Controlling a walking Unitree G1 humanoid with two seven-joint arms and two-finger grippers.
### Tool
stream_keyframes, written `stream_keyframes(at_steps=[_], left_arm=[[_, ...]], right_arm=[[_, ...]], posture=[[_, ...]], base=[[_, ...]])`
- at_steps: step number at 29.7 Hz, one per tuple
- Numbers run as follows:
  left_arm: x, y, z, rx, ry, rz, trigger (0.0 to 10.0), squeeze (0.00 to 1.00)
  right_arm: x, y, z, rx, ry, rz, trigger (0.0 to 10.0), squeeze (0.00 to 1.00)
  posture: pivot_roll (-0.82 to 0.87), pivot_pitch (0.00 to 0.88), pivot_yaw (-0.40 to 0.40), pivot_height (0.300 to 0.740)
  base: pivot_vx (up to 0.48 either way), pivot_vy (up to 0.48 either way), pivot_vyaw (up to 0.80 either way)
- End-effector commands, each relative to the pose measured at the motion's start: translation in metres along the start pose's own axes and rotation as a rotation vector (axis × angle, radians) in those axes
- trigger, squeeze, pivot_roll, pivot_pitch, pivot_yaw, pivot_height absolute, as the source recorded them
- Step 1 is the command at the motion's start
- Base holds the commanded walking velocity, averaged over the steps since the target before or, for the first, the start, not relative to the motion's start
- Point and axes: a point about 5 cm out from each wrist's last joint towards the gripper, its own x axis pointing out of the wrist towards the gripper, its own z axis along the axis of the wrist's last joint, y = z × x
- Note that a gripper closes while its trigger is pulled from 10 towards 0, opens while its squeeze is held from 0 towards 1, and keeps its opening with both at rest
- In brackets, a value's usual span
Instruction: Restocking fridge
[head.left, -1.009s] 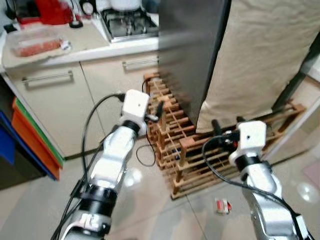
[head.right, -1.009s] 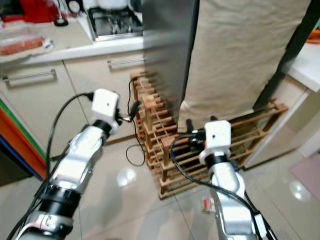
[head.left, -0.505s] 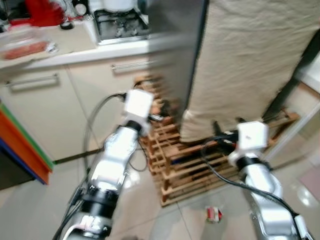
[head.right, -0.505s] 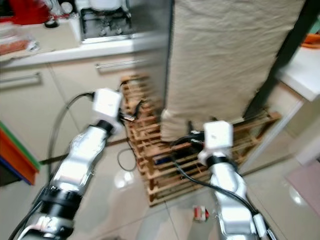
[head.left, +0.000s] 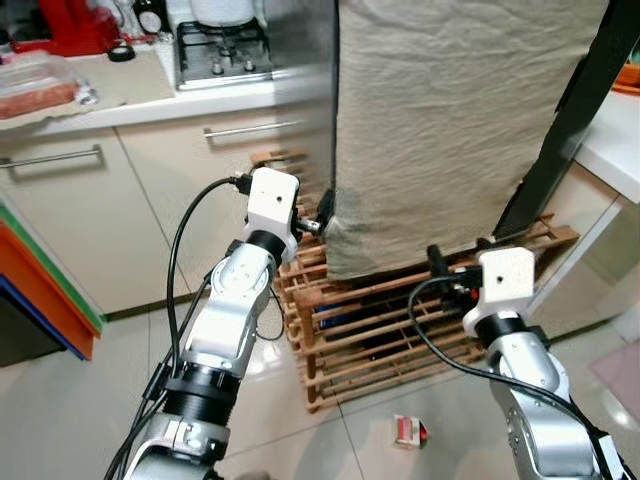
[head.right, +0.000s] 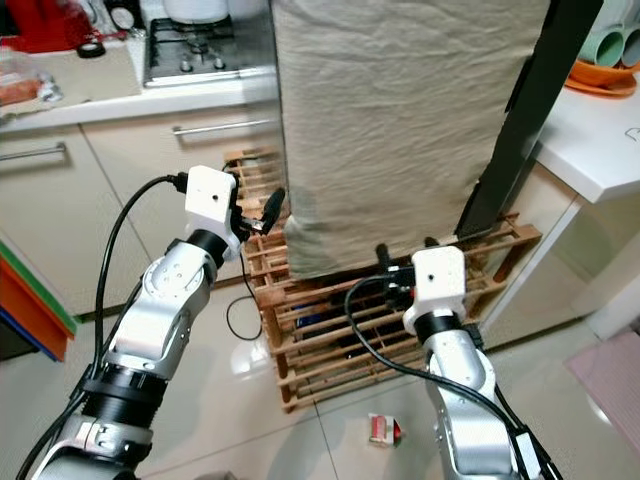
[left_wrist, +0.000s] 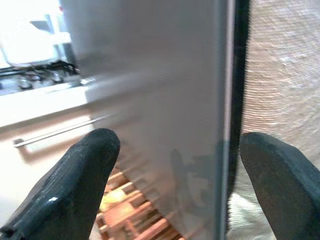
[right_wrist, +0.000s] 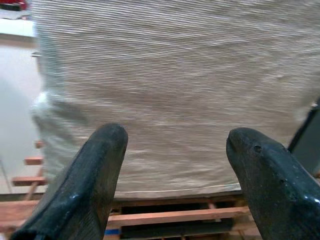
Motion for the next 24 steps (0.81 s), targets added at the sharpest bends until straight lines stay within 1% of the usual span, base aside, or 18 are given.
stream_keyframes(at_steps=[1,5,9,12,15,20,22,24], left_arm=[[0.006,0.003,0.006,-0.003,-0.004,-0.007,10.0,0.0],[0.009,0.005,0.013,-0.018,-0.008,-0.035,10.0,0.0],[0.012,0.005,0.011,-0.05,0.016,-0.073,10.0,0.0],[0.014,0.005,0.008,-0.059,0.027,-0.074,10.0,0.0],[0.015,0.002,0.01,-0.058,0.024,-0.09,10.0,0.0],[0.015,0.001,0.011,-0.08,0.03,-0.106,10.0,0.0],[0.015,0.0,0.012,-0.117,0.034,-0.115,10.0,0.0],[0.016,-0.002,0.015,-0.129,0.029,-0.129,10.0,0.0]], right_arm=[[0.003,0.0,0.002,0.0,-0.01,0.007,10.0,0.0],[0.003,0.0,0.001,0.001,-0.008,0.008,10.0,0.0],[0.002,0.0,0.001,0.0,-0.003,0.012,10.0,0.0],[0.003,0.0,0.001,0.0,-0.003,0.013,10.0,0.0],[0.004,0.0,0.001,0.004,-0.003,0.011,10.0,0.0],[0.005,0.0,0.0,0.01,0.001,0.011,10.0,0.0],[0.006,0.0,0.0,0.014,0.003,0.012,10.0,0.0],[0.008,-0.001,-0.001,0.013,0.005,0.014,10.0,0.0]], posture=[[0.02,0.007,0.021,0.74],[0.02,0.009,0.019,0.74],[0.02,0.01,0.016,0.74],[0.02,0.01,0.016,0.74],[0.02,0.012,0.019,0.74],[0.02,0.01,0.019,0.74],[0.02,0.009,0.016,0.74],[0.03,0.009,0.009,0.74]], base=[[0.0,0.0,0.0],[0.0,0.0,0.0],[0.0,0.0,0.0],[0.0,0.0,0.0],[0.0,0.0,0.0],[0.0,0.0,0.0],[0.0,0.0,0.0],[0.0,0.0,0.0]])
